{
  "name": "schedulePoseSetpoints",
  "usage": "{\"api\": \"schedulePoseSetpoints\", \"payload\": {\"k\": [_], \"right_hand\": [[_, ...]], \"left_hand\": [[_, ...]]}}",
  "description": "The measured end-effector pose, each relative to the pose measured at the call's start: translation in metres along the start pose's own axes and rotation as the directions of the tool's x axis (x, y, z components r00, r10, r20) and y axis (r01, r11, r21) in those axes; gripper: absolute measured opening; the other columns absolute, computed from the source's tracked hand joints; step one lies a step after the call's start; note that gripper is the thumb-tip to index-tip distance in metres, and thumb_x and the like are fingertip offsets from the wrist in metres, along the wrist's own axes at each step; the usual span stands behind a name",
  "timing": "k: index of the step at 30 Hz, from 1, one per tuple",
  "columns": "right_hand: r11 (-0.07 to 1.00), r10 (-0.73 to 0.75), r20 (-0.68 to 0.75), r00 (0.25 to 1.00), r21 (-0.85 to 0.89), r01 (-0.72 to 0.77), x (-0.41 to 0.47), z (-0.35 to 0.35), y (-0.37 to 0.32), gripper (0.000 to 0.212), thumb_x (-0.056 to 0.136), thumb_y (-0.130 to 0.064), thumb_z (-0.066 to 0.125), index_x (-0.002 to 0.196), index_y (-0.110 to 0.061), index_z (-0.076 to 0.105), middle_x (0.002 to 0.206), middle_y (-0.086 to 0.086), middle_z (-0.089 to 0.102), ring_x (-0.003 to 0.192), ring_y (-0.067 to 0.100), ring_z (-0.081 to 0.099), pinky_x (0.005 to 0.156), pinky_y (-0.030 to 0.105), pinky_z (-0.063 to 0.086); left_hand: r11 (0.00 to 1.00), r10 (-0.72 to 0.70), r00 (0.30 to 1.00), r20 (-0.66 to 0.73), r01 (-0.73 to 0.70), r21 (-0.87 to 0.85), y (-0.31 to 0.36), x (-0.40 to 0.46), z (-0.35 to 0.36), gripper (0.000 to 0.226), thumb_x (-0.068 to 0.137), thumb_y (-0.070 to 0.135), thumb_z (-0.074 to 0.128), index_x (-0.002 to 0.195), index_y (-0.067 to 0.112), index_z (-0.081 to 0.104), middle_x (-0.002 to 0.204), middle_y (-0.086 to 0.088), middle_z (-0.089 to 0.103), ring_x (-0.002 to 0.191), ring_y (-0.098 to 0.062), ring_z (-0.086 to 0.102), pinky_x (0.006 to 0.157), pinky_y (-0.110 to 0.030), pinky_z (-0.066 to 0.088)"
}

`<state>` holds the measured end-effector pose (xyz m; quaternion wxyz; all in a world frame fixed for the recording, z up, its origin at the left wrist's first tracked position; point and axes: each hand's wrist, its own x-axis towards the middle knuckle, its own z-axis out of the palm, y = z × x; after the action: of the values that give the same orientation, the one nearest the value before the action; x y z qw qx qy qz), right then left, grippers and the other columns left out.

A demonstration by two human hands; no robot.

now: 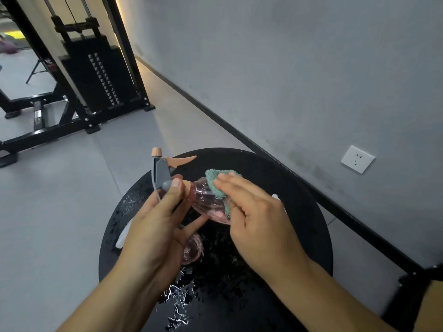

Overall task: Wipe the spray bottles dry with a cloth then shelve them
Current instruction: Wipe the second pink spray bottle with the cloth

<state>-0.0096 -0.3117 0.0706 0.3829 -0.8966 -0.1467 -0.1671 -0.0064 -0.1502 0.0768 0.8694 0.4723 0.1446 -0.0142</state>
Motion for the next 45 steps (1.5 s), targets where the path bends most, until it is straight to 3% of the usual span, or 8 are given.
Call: {"api": "schedulePoseSetpoints", "payload": {"k": [3, 13, 18, 23, 28, 33, 38, 45], "right_hand": [[0.998, 0.046, -0.046, 0.998, 0.042, -0.044, 0.001, -0.001, 0.006, 0.048, 0.096, 0.002, 0.054, 0.137, -0.022, 0.062, 0.142, -0.012, 0.057, 0.136, -0.006, 0.04, 0.112, 0.018, 0.037], [0.998, 0.026, -0.061, 0.998, 0.059, -0.023, 0.002, -0.001, 0.005, 0.046, 0.097, 0.0, 0.053, 0.137, -0.022, 0.061, 0.142, -0.011, 0.056, 0.136, -0.004, 0.041, 0.11, 0.022, 0.042], [0.999, -0.032, -0.009, 0.999, -0.024, 0.032, -0.003, 0.003, -0.004, 0.043, 0.096, 0.0, 0.058, 0.133, -0.02, 0.065, 0.14, -0.009, 0.059, 0.136, -0.002, 0.043, 0.106, -0.003, 0.017], [0.993, 0.051, -0.081, 0.995, 0.112, -0.042, 0.002, -0.001, 0.007, 0.045, 0.098, 0.001, 0.054, 0.135, -0.022, 0.063, 0.139, -0.013, 0.058, 0.134, -0.005, 0.044, 0.107, 0.025, 0.045], [1.0, -0.015, -0.037, 0.999, -0.006, 0.015, -0.003, 0.003, -0.006, 0.041, 0.097, -0.002, 0.057, 0.132, -0.021, 0.066, 0.139, -0.012, 0.059, 0.135, -0.005, 0.043, 0.103, -0.005, 0.016], [0.993, 0.065, -0.066, 0.996, 0.098, -0.058, 0.002, -0.003, 0.008, 0.047, 0.097, 0.0, 0.054, 0.136, -0.025, 0.062, 0.14, -0.015, 0.057, 0.134, -0.006, 0.044, 0.107, 0.023, 0.045], [0.998, 0.012, -0.048, 0.999, 0.058, -0.009, -0.003, 0.003, 0.001, 0.043, 0.098, -0.001, 0.055, 0.134, -0.023, 0.064, 0.14, -0.013, 0.058, 0.135, -0.006, 0.043, 0.11, 0.01, 0.033], [0.981, 0.054, -0.148, 0.988, 0.19, -0.025, 0.001, -0.002, 0.005, 0.039, 0.099, -0.003, 0.056, 0.132, -0.022, 0.066, 0.132, -0.019, 0.06, 0.129, -0.004, 0.051, 0.105, 0.026, 0.048]], "left_hand": [[1.0, -0.004, 1.0, 0.012, 0.004, -0.023, 0.001, 0.003, -0.001, 0.009, 0.103, 0.023, 0.067, 0.112, 0.021, 0.066, 0.111, -0.005, 0.076, 0.121, -0.025, 0.073, 0.087, -0.051, 0.065], [0.999, 0.032, 0.999, 0.016, -0.032, 0.002, 0.003, 0.004, -0.004, 0.003, 0.102, 0.025, 0.067, 0.102, 0.022, 0.068, 0.115, -0.008, 0.077, 0.121, -0.026, 0.073, 0.092, -0.054, 0.063], [0.998, 0.043, 0.999, 0.006, -0.043, 0.042, -0.003, 0.0, -0.002, 0.007, 0.102, 0.025, 0.067, 0.106, 0.021, 0.071, 0.107, -0.004, 0.08, 0.115, -0.023, 0.076, 0.085, -0.046, 0.066], [0.998, 0.054, 0.998, -0.012, -0.054, 0.03, 0.006, 0.003, -0.004, 0.012, 0.102, 0.026, 0.067, 0.112, 0.02, 0.067, 0.113, -0.006, 0.077, 0.121, -0.026, 0.073, 0.089, -0.052, 0.065], [0.998, 0.039, 0.999, -0.003, -0.039, 0.051, -0.002, -0.002, 0.001, 0.017, 0.102, 0.024, 0.067, 0.118, 0.017, 0.067, 0.112, -0.007, 0.079, 0.118, -0.026, 0.074, 0.088, -0.051, 0.065], [0.997, 0.054, 0.998, -0.017, -0.053, 0.048, 0.007, 0.004, -0.004, 0.007, 0.101, 0.027, 0.068, 0.101, 0.02, 0.069, 0.114, -0.01, 0.078, 0.117, -0.025, 0.075, 0.089, -0.053, 0.064], [0.996, 0.042, 0.999, -0.015, -0.041, 0.083, 0.002, 0.0, -0.003, 0.007, 0.102, 0.026, 0.067, 0.098, 0.021, 0.07, 0.108, -0.007, 0.08, 0.112, -0.024, 0.077, 0.082, -0.046, 0.066], [0.995, 0.073, 0.995, -0.062, -0.069, 0.069, 0.018, 0.003, -0.009, 0.019, 0.102, 0.03, 0.066, 0.117, 0.018, 0.065, 0.111, -0.003, 0.08, 0.112, -0.021, 0.077, 0.078, -0.046, 0.066]]}}
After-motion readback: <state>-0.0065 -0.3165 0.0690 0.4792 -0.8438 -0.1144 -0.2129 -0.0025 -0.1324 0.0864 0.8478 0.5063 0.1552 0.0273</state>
